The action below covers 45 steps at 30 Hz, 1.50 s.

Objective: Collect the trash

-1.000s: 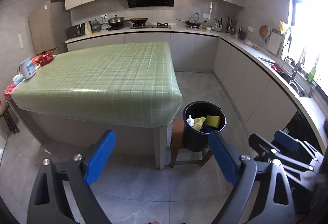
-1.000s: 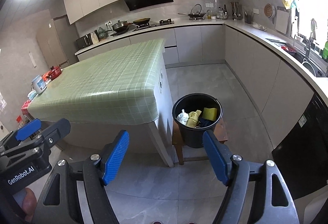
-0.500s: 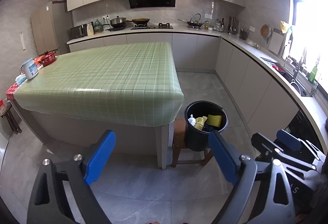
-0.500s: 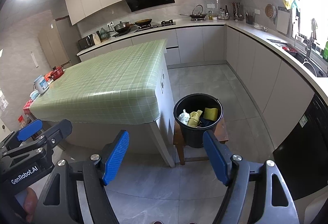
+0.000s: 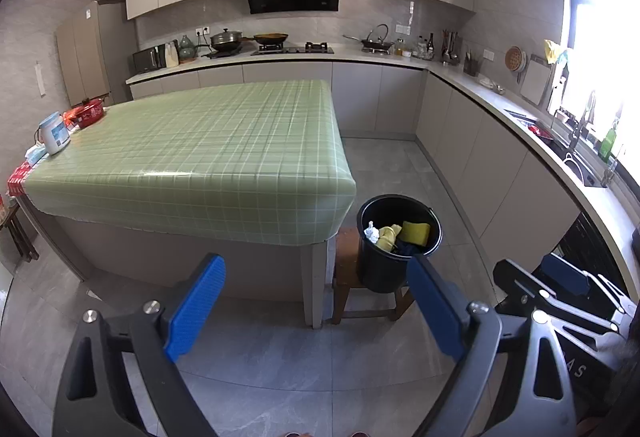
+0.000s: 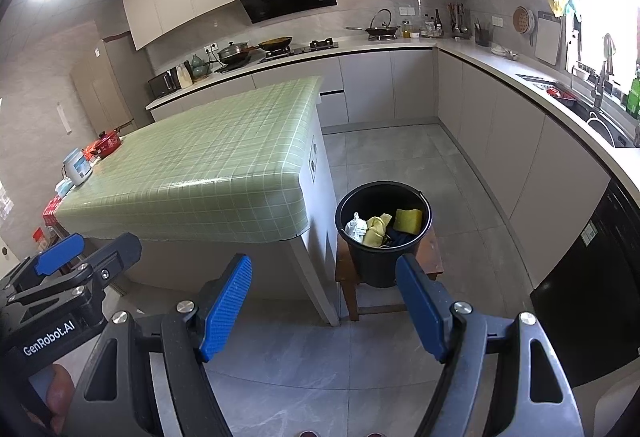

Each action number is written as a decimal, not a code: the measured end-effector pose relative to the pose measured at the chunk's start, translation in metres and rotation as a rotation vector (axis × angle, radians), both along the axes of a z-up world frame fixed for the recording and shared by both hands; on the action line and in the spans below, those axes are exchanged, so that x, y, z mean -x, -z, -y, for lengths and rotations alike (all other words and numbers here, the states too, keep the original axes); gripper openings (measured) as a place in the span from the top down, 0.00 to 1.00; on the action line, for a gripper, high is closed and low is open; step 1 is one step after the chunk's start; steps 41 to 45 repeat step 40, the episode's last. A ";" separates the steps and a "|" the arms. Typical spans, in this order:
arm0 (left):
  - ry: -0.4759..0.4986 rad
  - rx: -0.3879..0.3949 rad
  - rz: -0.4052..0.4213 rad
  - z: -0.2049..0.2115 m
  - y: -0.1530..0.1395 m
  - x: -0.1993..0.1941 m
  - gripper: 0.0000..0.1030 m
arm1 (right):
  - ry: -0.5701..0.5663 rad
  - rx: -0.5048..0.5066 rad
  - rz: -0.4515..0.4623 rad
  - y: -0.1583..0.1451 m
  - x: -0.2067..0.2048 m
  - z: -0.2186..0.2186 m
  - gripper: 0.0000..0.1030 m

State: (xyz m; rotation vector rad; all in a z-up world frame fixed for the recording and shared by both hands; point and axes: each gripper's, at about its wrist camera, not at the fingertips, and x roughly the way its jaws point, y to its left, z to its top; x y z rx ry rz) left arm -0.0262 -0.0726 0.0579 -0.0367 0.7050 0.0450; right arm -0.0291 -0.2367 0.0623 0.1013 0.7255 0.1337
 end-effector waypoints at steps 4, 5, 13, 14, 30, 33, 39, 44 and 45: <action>-0.001 -0.001 -0.001 -0.001 0.000 0.000 0.10 | -0.001 0.000 -0.001 0.001 0.000 -0.001 0.26; 0.000 0.001 -0.002 0.000 0.000 0.000 0.10 | -0.002 -0.002 -0.002 0.001 0.000 -0.001 0.26; -0.002 -0.001 -0.005 -0.003 -0.001 0.001 0.10 | 0.001 -0.002 -0.002 0.001 -0.001 -0.001 0.26; -0.003 -0.001 -0.006 -0.004 -0.001 0.001 0.10 | -0.001 -0.004 -0.003 0.001 -0.001 -0.001 0.26; 0.005 0.016 -0.018 -0.007 -0.001 -0.002 0.10 | 0.002 -0.008 -0.010 0.003 -0.003 0.002 0.26; 0.014 0.024 -0.018 -0.008 -0.001 -0.003 0.10 | 0.003 -0.010 -0.011 0.004 -0.003 0.002 0.26; 0.048 0.046 0.027 -0.004 -0.005 0.001 0.10 | 0.012 -0.011 -0.011 0.004 -0.002 0.005 0.26; 0.048 0.045 0.028 -0.003 -0.006 0.001 0.08 | 0.015 -0.011 -0.012 0.005 -0.002 0.006 0.26; 0.048 0.045 0.028 -0.003 -0.006 0.001 0.08 | 0.015 -0.011 -0.012 0.005 -0.002 0.006 0.26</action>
